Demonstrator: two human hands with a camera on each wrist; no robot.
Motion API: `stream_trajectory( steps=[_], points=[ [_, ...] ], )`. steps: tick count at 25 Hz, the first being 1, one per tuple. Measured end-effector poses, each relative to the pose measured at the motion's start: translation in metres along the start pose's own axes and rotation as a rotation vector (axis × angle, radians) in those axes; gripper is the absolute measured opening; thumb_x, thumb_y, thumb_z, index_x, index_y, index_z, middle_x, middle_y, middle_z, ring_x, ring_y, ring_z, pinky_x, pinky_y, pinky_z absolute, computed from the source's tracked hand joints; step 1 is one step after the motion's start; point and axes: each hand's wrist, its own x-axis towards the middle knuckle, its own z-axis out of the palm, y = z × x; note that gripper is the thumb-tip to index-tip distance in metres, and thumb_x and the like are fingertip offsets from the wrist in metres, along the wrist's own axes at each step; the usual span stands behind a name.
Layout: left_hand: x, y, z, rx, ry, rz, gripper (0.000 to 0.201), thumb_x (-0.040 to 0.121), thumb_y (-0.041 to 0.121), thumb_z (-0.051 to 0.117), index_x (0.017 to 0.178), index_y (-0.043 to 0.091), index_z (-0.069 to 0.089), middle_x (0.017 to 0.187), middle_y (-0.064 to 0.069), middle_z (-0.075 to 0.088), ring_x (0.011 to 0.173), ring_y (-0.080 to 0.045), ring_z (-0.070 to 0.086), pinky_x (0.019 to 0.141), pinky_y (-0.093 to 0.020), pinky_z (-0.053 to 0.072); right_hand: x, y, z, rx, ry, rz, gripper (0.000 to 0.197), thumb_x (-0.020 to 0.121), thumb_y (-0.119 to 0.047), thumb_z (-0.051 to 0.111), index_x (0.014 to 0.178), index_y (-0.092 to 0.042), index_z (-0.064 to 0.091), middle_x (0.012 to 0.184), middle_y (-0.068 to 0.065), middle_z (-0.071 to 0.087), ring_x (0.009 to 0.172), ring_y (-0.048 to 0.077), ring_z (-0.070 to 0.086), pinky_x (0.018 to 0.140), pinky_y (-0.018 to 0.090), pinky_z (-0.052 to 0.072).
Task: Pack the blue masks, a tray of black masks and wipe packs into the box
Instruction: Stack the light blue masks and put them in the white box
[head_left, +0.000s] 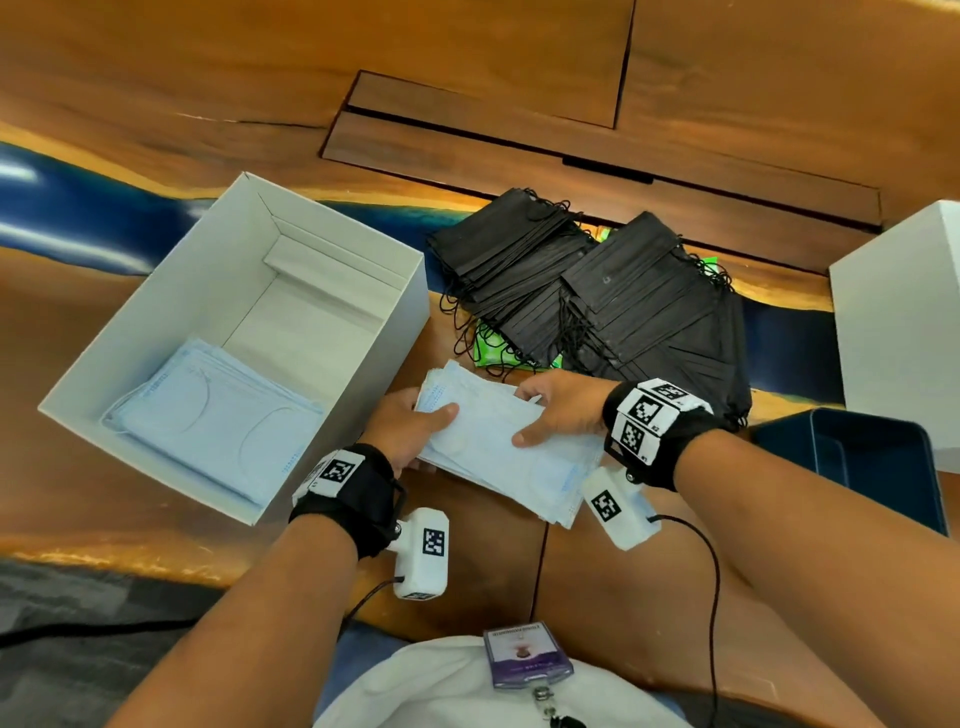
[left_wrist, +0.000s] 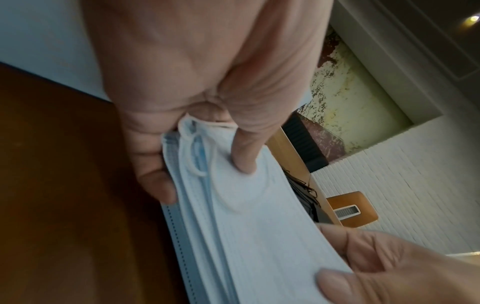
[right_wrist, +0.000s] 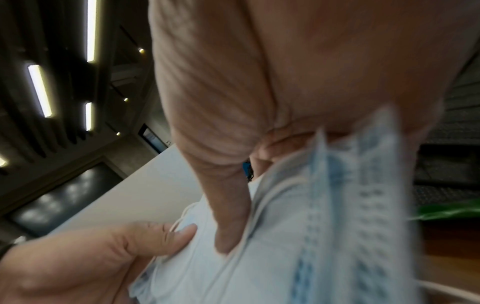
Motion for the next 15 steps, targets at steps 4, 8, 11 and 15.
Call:
stream_trajectory(
  steps=[4, 8, 11, 15],
  points=[
    [0.022, -0.011, 0.002, 0.032, 0.189, 0.000, 0.034, 0.089, 0.016, 0.069, 0.120, 0.010, 0.059, 0.116, -0.014, 0.066, 0.100, -0.034, 0.066, 0.079, -0.048, 0.058, 0.013, -0.003, 0.000, -0.183, 0.250, -0.005, 0.049, 0.081, -0.030, 0.076, 0.122, -0.013, 0.056, 0.127, 0.006, 0.058, 0.109, 0.023, 0.056, 0.089, 0.035, 0.049],
    [0.035, -0.021, 0.010, 0.343, 0.264, 0.073, 0.061, 0.070, 0.016, 0.082, 0.124, 0.007, 0.055, 0.128, -0.015, 0.057, 0.117, -0.033, 0.057, 0.101, -0.046, 0.048, 0.027, 0.000, 0.018, -0.424, 0.196, 0.050, 0.077, 0.081, -0.042, 0.074, 0.143, -0.014, 0.039, 0.144, 0.008, 0.048, 0.128, 0.030, 0.049, 0.101, 0.039, 0.045],
    [0.032, -0.023, 0.014, 0.434, 0.288, 0.080, 0.067, 0.072, 0.013, 0.081, 0.131, 0.008, 0.049, 0.133, -0.016, 0.047, 0.123, -0.033, 0.049, 0.107, -0.037, 0.040, 0.027, 0.000, 0.028, -0.509, 0.232, 0.091, 0.076, 0.073, -0.050, 0.078, 0.132, -0.014, 0.047, 0.133, 0.008, 0.047, 0.121, 0.031, 0.048, 0.096, 0.044, 0.048],
    [0.031, -0.029, 0.014, 0.477, 0.296, 0.062, 0.066, 0.071, 0.021, 0.082, 0.127, 0.011, 0.049, 0.130, -0.015, 0.049, 0.121, -0.035, 0.050, 0.105, -0.044, 0.042, 0.025, -0.007, 0.035, -0.612, 0.253, 0.106, 0.073, 0.068, -0.057, 0.077, 0.124, -0.016, 0.055, 0.127, 0.007, 0.046, 0.121, 0.030, 0.039, 0.097, 0.046, 0.039]
  ],
)
